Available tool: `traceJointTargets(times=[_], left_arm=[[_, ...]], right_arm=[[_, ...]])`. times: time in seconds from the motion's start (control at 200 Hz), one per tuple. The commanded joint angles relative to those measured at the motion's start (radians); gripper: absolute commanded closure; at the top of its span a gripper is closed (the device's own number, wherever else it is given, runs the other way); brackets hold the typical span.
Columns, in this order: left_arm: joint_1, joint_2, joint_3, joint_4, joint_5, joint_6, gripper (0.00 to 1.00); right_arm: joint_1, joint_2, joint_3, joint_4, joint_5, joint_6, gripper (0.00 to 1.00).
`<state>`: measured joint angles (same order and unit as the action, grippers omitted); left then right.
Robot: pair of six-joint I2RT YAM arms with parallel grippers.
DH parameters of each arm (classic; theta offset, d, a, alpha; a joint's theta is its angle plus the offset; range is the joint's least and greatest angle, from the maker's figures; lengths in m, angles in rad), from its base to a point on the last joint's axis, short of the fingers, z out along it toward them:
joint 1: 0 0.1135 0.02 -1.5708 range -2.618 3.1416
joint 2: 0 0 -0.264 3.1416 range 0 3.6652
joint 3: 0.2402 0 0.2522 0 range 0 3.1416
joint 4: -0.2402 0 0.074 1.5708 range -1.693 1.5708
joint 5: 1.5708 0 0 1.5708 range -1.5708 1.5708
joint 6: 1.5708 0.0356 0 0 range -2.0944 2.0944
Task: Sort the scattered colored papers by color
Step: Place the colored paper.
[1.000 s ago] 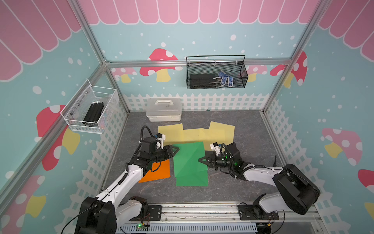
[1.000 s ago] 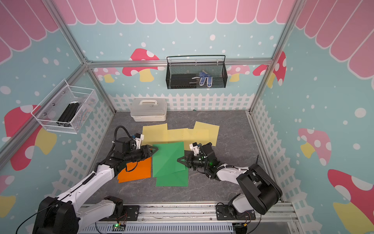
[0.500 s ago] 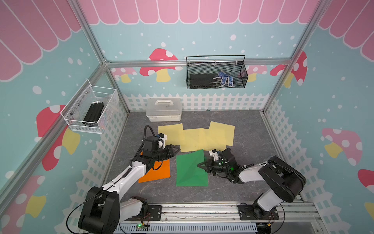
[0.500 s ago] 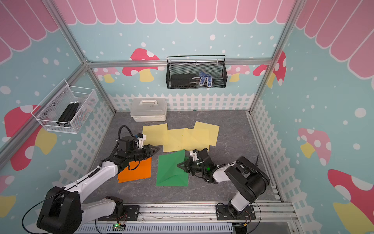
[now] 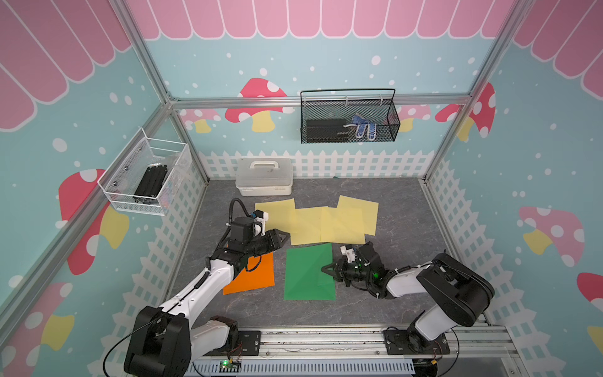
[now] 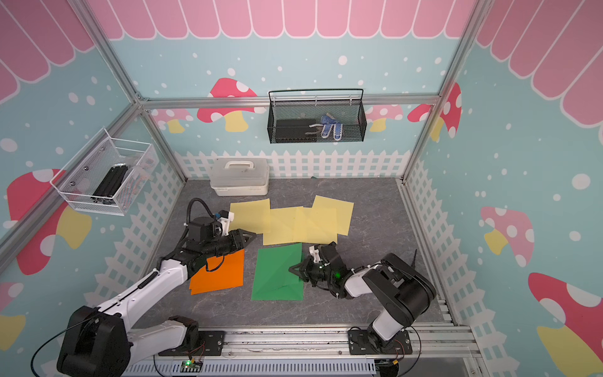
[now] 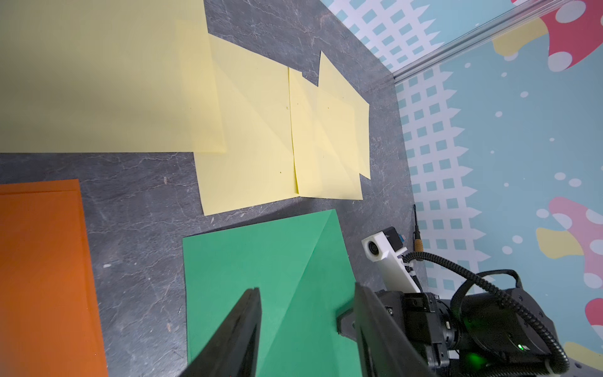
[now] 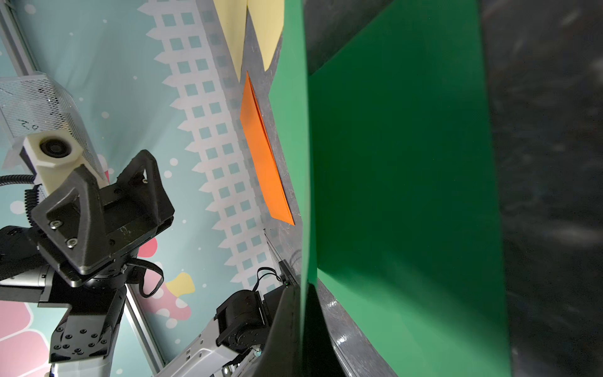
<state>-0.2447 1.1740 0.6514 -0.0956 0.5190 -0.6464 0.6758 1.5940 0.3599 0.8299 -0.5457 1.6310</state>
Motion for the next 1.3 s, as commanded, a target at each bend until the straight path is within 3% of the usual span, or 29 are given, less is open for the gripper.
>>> traceJointTargets(times=[0.0, 0.941, 1.146, 1.296], left_arm=[[-0.005, -0.007, 0.025, -0.015, -0.011, 0.019, 0.51], [-0.003, -0.005, 0.022, -0.021, -0.004, 0.031, 0.51], [-0.003, -0.005, 0.022, -0.021, -0.005, 0.034, 0.51], [-0.001, -0.005, 0.022, -0.024, -0.005, 0.039, 0.51]], right_arm=[[0.011, 0.006, -0.016, 0.006, 0.026, 0.052, 1.0], [0.042, 0.054, -0.047, 0.06, 0.055, 0.099, 1.0], [0.046, 0.032, -0.058, 0.03, 0.072, 0.105, 0.74], [0.045, -0.052, -0.066, -0.098, 0.097, 0.075, 0.7]])
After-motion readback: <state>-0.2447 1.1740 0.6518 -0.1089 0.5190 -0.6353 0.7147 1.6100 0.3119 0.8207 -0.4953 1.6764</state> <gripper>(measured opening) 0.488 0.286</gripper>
